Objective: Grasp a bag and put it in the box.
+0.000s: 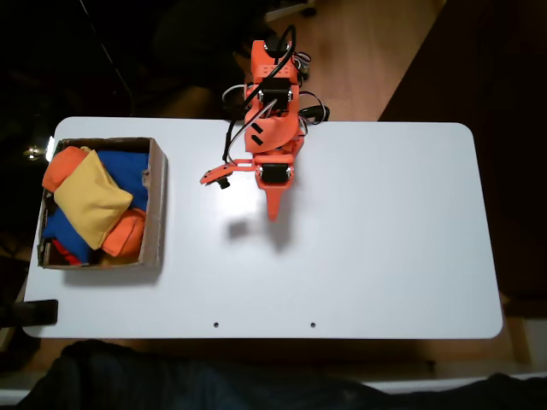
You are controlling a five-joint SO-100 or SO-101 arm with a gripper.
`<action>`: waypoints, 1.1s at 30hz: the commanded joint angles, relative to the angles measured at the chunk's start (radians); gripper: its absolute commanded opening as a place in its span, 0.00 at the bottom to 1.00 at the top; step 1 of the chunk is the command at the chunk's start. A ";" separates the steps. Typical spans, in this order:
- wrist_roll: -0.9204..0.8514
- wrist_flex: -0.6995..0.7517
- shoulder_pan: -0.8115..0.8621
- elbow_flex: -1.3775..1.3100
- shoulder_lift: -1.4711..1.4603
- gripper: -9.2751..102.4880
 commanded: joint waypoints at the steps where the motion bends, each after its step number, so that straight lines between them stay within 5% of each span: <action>1: -0.008 0.014 -0.003 0.012 0.020 0.08; 33: -0.008 0.196 0.003 0.147 0.101 0.08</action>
